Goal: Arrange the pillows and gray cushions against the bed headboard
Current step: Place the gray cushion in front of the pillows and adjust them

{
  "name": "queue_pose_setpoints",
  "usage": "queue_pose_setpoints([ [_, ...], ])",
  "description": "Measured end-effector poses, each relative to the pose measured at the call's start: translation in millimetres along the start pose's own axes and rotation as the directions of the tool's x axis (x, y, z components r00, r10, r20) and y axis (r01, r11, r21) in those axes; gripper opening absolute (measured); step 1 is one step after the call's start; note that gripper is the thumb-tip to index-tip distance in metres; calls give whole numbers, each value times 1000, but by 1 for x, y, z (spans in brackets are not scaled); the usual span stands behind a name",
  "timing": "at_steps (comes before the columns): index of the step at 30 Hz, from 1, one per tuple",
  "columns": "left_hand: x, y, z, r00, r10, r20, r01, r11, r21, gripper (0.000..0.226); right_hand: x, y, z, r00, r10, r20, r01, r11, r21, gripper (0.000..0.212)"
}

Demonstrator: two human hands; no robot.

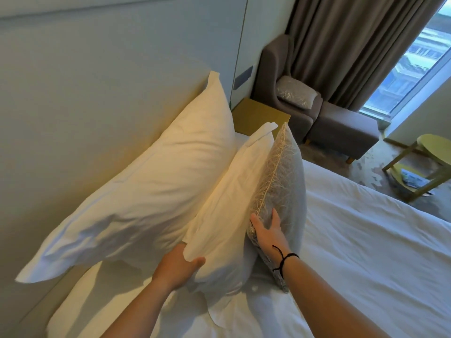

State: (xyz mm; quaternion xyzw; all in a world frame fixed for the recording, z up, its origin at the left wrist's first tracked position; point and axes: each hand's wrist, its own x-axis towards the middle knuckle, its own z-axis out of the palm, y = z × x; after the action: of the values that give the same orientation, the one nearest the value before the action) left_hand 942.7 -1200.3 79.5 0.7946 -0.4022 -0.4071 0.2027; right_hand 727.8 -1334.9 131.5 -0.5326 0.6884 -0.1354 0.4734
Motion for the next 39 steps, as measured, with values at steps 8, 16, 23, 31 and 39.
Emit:
queue_pose_setpoints([
  [8,-53,-12,-48,986,-118,-120,95,979,-178,26,-43,-5,4,960,-272,-64,263,957,-124,88],
  [16,-78,-6,-50,960,-255,-119,174,870,-461,24,-85,-6,12,816,-576,52,553,750,-364,54],
  [23,-87,17,-69,945,2,-326,-39,993,-107,22,-82,2,21,755,-622,206,635,616,-466,45],
  [31,-43,-11,-194,758,223,-613,-8,943,332,29,-85,-25,81,787,-573,231,610,662,-436,42],
  [39,31,-55,-238,986,-31,-163,-3,979,-204,39,-57,-84,172,967,-167,195,161,986,46,64],
])
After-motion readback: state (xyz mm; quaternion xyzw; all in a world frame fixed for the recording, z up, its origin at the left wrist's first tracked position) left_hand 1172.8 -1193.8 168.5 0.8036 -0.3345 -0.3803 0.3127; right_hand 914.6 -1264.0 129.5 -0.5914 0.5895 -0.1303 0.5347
